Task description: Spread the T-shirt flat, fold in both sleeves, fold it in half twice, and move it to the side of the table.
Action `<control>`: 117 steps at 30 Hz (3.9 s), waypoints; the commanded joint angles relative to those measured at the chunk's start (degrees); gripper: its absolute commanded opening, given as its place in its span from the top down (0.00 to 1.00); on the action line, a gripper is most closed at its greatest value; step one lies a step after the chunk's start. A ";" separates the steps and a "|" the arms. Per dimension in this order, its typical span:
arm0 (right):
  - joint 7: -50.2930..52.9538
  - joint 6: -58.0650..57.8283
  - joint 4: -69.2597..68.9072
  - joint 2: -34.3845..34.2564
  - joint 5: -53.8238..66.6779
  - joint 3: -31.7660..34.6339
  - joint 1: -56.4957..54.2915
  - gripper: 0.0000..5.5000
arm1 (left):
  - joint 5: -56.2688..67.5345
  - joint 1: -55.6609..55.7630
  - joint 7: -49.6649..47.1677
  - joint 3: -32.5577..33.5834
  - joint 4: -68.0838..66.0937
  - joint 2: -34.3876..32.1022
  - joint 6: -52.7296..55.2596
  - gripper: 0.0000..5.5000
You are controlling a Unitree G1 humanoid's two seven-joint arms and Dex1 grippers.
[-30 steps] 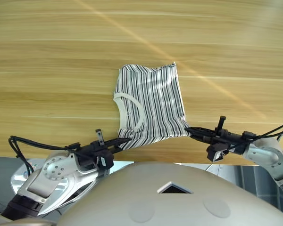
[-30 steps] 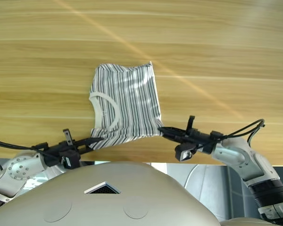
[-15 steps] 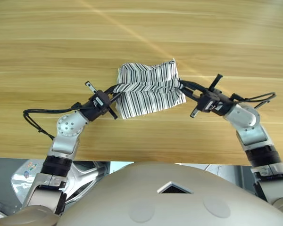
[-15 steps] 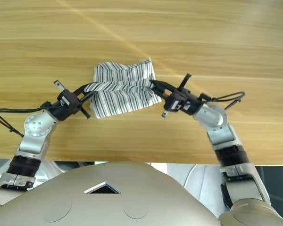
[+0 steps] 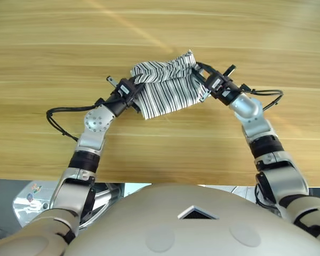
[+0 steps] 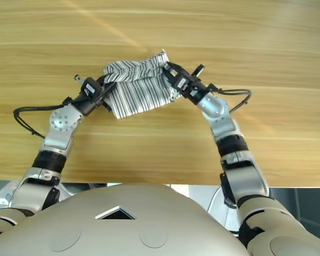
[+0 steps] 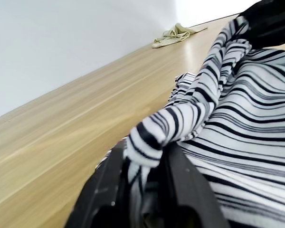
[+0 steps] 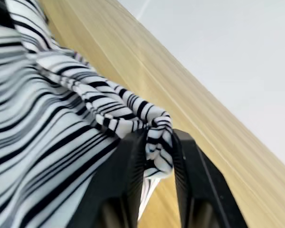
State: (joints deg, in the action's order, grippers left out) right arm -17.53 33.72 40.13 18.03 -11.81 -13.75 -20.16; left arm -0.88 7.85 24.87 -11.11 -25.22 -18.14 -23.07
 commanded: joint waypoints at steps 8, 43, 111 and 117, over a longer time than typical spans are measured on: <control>24.76 -7.43 28.07 -11.79 -0.45 6.53 -21.51 0.47 | 2.72 18.53 -20.33 14.48 -28.64 4.45 -1.16 0.54; -22.54 -5.77 13.72 -8.58 12.61 4.56 -9.56 0.43 | 14.76 -8.59 6.12 8.10 0.22 12.39 -7.54 0.51; 0.52 -44.11 -62.58 -5.79 1.33 1.38 49.00 0.43 | 14.05 -17.55 -1.99 9.40 20.12 16.36 3.98 0.51; -2.65 -37.74 -68.80 -4.26 6.26 2.95 38.80 0.43 | 13.82 -17.48 -0.83 8.19 19.40 15.27 5.98 0.51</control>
State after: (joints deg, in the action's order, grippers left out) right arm -18.78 -5.43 -28.32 12.80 -7.30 -11.28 21.24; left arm 13.73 -9.85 23.19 -1.79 -5.57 -2.07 -18.44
